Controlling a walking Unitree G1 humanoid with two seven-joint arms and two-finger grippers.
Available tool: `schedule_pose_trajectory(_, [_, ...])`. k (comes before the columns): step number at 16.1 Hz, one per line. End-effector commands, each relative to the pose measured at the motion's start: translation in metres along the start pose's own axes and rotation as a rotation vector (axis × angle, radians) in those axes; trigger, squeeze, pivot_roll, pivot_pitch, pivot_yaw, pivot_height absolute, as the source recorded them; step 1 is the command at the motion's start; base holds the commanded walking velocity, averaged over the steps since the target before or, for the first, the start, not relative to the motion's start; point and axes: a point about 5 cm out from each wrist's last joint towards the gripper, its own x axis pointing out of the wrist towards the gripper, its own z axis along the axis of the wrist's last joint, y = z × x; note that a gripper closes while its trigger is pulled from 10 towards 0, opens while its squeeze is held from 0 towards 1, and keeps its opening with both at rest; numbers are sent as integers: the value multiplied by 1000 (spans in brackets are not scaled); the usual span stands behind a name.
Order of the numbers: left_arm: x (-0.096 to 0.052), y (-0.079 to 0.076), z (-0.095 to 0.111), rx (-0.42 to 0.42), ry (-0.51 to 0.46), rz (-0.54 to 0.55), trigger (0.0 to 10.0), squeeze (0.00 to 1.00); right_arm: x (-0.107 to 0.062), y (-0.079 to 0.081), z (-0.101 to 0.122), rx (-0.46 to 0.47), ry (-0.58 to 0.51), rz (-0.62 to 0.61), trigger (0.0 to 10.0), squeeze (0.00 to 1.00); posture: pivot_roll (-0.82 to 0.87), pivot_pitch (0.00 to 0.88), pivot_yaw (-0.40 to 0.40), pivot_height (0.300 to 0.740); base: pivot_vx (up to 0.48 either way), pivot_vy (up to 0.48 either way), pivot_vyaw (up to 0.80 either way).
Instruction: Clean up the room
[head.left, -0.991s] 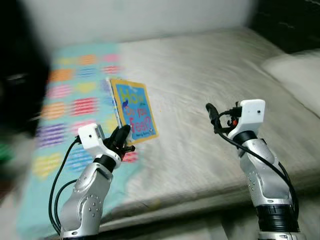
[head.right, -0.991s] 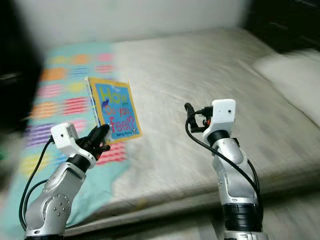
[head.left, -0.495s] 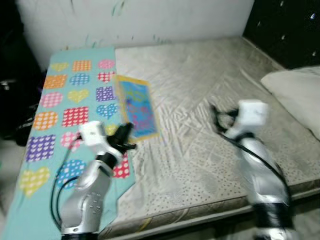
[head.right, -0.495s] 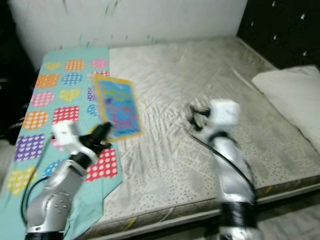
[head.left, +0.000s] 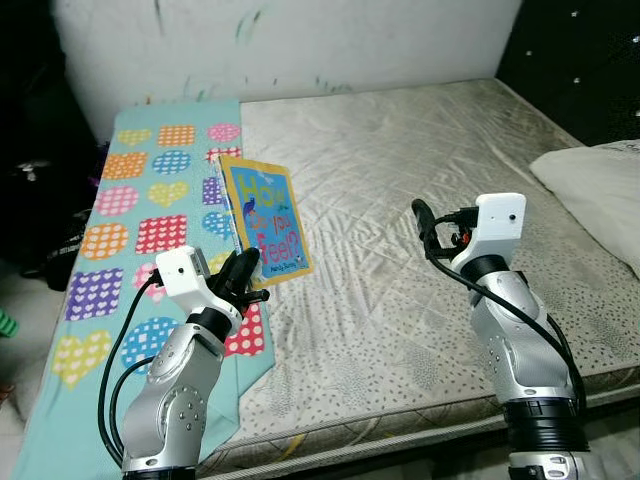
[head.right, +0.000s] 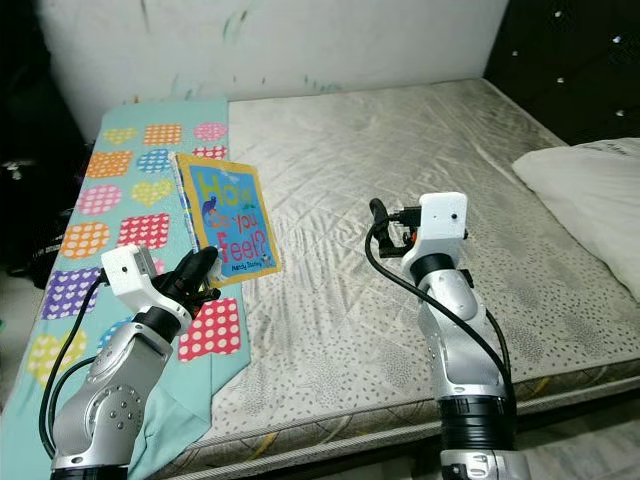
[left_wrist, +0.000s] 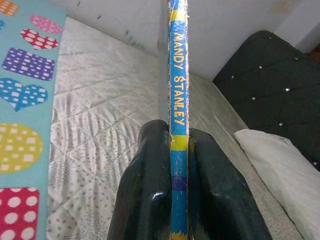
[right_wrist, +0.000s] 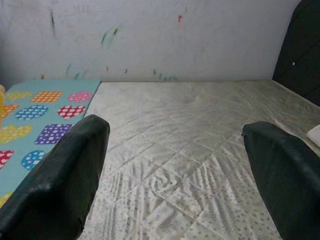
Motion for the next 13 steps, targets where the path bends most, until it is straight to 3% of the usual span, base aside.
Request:
schedule_pose_trajectory(1, [3, -4, 8, 14, -38, -25, 0, 0, 3, 2, 4, 2, -13, 15, 10000, 0, -168, 0, 28, 740, 0, 0, 0])
schedule_pose_trajectory(2, [3, -3, 7, 17, -36, -18, 0, 0, 3, 2, 2, 8, -6, 10, 10000, 0, -167, 0, 27, 740, 0, 0, 0])
schedule_pose_trajectory(4, [4, -1, 6, 22, -32, -4, 1647, 0, 4, 3, -2, 3, 12, -11, 10000, 0, -165, 0, 26, 740, 0, 0, 0])
schedule_pose_trajectory(6, [5, -1, 6, 22, -34, -3, 2157, 0, 4, 4, 0, -15, -8, 3, 10000, 0, -165, 0, 26, 740, 0, 0, 0])
schedule_pose_trajectory(10, [7, -2, 8, 23, -38, -2, 3098, 0, 6, 5, 3, -25, -20, 13, 10000, 0, -167, 0, 24, 740, 0, 0, 744])
schedule_pose_trajectory(12, [7, -2, 8, 20, -37, 2, 4314, 0, 5, 5, 2, -11, -19, 4, 10000, 0, -165, 0, 22, 740, 0, 0, 684])
schedule_pose_trajectory(13, [7, -1, 7, 20, -34, 7, 8667, 0, 5, 5, 1, -9, -16, -1, 10000, 0, -165, 0, 21, 740, 0, 0, 0])
